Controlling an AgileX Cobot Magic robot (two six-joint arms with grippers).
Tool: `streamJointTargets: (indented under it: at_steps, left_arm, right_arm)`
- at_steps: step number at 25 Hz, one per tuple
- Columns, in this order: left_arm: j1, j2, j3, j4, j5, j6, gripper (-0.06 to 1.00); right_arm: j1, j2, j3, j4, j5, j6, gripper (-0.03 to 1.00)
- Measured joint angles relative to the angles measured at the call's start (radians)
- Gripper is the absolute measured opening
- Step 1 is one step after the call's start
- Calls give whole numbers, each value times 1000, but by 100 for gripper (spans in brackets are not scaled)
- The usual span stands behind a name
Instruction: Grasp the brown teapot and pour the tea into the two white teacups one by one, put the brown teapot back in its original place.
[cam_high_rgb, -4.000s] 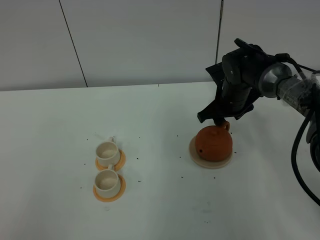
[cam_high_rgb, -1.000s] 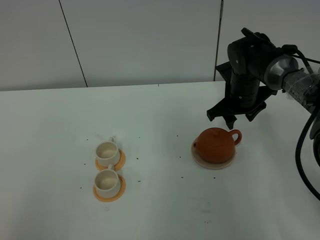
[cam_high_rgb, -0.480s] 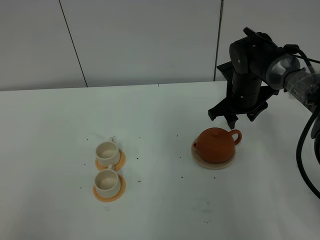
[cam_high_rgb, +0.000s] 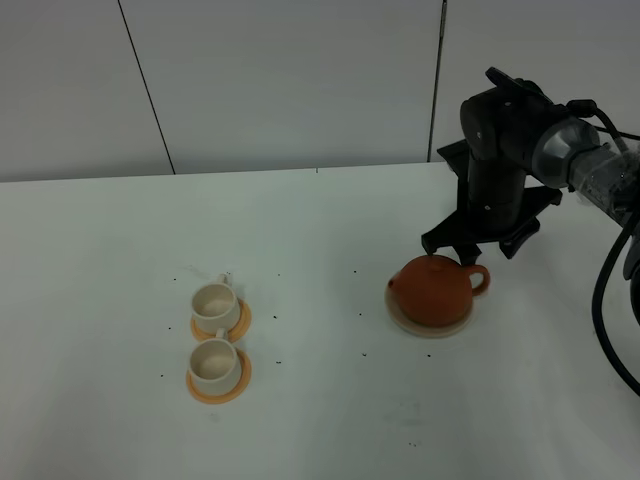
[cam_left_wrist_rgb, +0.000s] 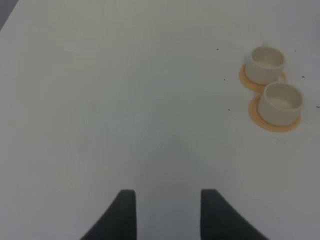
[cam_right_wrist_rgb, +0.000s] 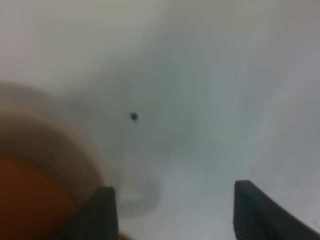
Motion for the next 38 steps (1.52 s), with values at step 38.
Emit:
streamJointTargets:
  at_steps: [38]
  left_arm:
    - [0,0,0,1,0,0,37]
  right_arm:
    - [-10,-6,48,36,-2,33,47]
